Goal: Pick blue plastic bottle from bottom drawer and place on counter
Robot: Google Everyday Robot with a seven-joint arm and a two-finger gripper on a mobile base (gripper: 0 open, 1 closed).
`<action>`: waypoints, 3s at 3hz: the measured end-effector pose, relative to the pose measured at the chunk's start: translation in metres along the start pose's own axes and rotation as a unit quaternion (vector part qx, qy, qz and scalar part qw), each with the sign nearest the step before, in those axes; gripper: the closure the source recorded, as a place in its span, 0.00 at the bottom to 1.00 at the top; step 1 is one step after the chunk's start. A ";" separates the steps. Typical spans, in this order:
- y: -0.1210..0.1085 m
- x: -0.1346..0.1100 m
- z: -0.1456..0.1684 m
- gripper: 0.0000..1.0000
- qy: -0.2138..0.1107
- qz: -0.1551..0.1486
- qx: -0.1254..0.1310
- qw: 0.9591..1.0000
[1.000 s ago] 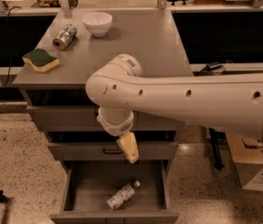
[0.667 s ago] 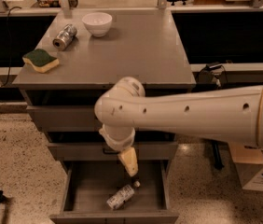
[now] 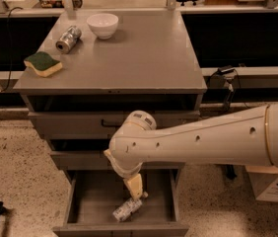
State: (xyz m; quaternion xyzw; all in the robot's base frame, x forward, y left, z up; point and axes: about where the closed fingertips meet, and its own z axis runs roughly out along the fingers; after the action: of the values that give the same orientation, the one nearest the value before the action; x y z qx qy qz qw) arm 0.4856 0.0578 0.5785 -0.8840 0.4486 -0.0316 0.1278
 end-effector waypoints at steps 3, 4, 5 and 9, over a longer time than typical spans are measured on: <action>0.040 0.002 0.151 0.00 0.011 -0.009 -0.075 0.997; 0.069 -0.008 0.212 0.00 -0.004 0.007 -0.074 0.997; 0.077 -0.008 0.257 0.00 -0.025 0.055 -0.050 0.997; 0.070 0.032 0.348 0.00 -0.011 -0.034 -0.025 0.999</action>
Offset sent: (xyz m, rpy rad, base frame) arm 0.0240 0.0010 -0.1663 -0.1351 0.0875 0.0262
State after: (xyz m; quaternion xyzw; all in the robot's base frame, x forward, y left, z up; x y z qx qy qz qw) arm 0.5091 0.0616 0.2232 -0.9021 0.4172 -0.0151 0.1097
